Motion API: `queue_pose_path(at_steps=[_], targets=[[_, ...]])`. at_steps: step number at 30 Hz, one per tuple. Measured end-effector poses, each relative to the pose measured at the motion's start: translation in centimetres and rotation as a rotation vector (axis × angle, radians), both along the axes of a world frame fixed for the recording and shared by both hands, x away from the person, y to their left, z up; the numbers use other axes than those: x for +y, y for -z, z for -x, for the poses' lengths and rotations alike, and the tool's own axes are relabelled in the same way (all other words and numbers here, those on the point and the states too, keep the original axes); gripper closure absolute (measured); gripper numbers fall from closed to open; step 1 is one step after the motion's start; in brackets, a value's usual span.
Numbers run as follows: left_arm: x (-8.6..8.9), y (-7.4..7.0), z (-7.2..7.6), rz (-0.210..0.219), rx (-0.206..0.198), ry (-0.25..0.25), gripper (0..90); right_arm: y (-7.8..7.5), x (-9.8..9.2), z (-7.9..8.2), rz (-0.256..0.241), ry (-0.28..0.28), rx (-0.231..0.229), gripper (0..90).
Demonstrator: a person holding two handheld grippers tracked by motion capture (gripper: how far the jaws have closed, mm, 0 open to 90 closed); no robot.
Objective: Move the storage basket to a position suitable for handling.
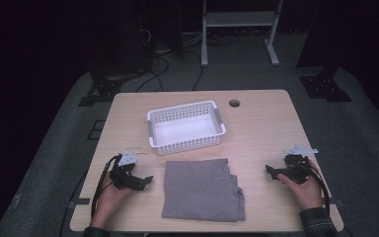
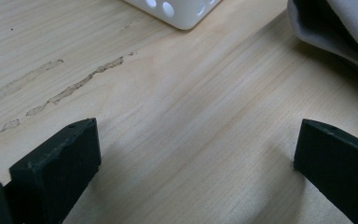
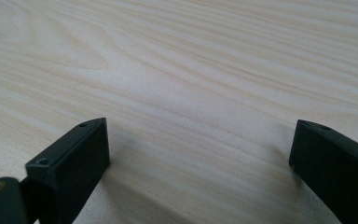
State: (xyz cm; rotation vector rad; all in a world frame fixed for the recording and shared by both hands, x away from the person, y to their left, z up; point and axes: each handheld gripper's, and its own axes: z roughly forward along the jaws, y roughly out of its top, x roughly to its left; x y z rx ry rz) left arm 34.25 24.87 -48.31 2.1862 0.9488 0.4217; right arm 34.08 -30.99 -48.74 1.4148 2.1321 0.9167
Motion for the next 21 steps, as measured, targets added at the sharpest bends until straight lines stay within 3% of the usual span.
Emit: queue_pose_path(at_steps=[8,21], targets=[[0.2,-0.2,-0.2,0.013,-0.003,-0.021,3.4,0.0,0.0,0.0,0.0,-0.005,0.0,4.2],[0.2,-3.4,-1.0,0.068,-0.013,-0.061,4.9,0.0,-0.1,0.0,0.0,-0.005,-0.001,4.2]])
